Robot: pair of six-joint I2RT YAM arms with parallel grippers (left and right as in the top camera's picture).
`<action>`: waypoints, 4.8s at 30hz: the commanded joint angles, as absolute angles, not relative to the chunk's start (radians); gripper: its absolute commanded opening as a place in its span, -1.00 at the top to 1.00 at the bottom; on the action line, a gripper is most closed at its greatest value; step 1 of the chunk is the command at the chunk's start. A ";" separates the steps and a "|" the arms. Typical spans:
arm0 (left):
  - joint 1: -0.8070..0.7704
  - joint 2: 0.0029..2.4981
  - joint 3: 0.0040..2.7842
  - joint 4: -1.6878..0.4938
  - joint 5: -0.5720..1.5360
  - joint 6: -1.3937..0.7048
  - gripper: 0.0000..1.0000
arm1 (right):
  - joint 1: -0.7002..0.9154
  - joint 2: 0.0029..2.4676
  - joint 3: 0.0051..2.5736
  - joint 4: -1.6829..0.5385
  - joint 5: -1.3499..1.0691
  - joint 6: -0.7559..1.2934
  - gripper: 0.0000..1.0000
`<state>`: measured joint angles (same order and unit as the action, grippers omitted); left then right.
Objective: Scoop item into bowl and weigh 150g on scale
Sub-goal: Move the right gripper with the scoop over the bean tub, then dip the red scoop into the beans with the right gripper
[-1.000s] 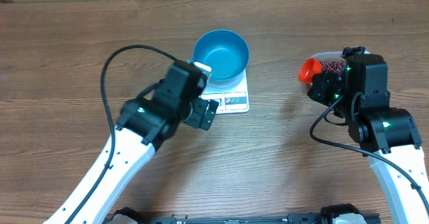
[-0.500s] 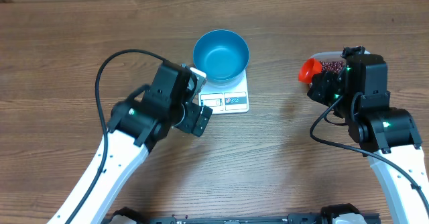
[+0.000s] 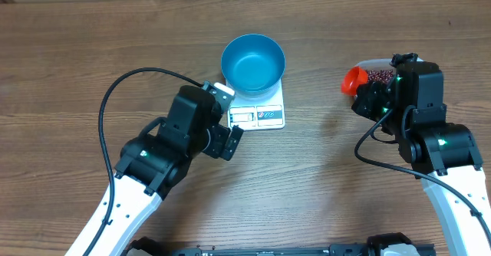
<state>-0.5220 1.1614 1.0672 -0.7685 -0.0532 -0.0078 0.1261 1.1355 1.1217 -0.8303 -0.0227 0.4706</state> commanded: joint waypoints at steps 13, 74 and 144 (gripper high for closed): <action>-0.557 1.168 1.061 -0.736 -0.093 -0.030 -0.99 | 0.128 1.135 1.153 -0.824 -0.027 0.470 0.93; -0.557 1.173 1.061 -0.736 -0.093 -0.030 -0.99 | -0.009 1.186 1.153 -0.859 0.123 0.278 0.93; -0.557 1.173 1.061 -0.736 -0.093 -0.030 -0.99 | -0.227 1.567 1.112 -0.599 -0.047 -0.290 0.93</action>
<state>-0.5503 1.1671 1.0668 -0.7395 -0.0837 -0.0204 -0.2256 1.5520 1.1191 -0.6029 -0.0269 -0.2886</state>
